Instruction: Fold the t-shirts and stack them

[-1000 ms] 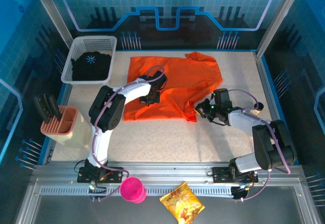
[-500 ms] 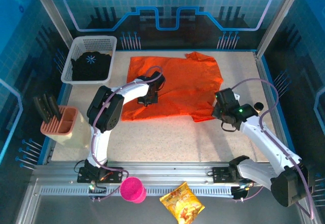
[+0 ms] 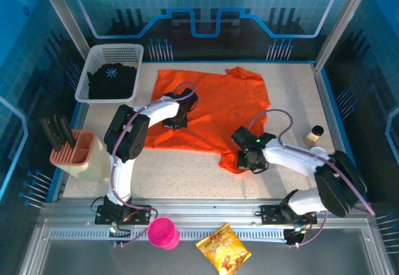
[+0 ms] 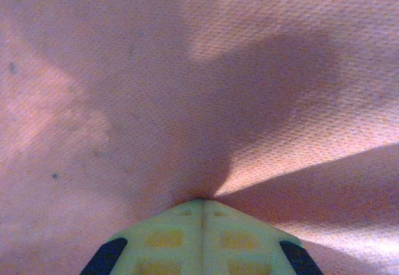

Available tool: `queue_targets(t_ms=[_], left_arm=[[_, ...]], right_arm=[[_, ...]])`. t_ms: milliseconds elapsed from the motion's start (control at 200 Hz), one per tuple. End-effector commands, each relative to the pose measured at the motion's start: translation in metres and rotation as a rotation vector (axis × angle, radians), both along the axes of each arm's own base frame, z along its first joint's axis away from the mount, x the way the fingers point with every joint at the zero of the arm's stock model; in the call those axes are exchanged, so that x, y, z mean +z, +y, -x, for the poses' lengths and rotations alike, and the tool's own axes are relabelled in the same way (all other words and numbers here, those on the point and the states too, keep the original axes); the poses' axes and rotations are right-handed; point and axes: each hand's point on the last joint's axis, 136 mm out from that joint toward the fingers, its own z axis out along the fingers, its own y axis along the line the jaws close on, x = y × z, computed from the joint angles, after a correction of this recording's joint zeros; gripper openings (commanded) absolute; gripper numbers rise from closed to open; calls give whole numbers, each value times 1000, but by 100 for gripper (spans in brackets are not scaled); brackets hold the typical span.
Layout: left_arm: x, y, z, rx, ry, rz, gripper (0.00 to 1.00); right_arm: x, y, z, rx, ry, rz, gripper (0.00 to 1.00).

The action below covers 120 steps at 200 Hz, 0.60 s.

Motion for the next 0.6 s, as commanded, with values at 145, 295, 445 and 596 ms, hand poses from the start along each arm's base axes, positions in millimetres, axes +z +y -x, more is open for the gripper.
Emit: queue_targets(t_ms=[145, 295, 445, 596], left_arm=[[2, 42, 21, 31, 66, -119, 0], [3, 32, 20, 26, 49, -49, 0], [16, 13, 12, -6, 7, 36, 0], [38, 0, 7, -37, -46, 76, 0]], right_arm=[[-13, 35, -13, 92, 68, -2, 32], [20, 11, -29, 70, -39, 18, 47], [76, -17, -55, 36, -233, -2, 42], [96, -22, -66, 62, -342, -113, 40]])
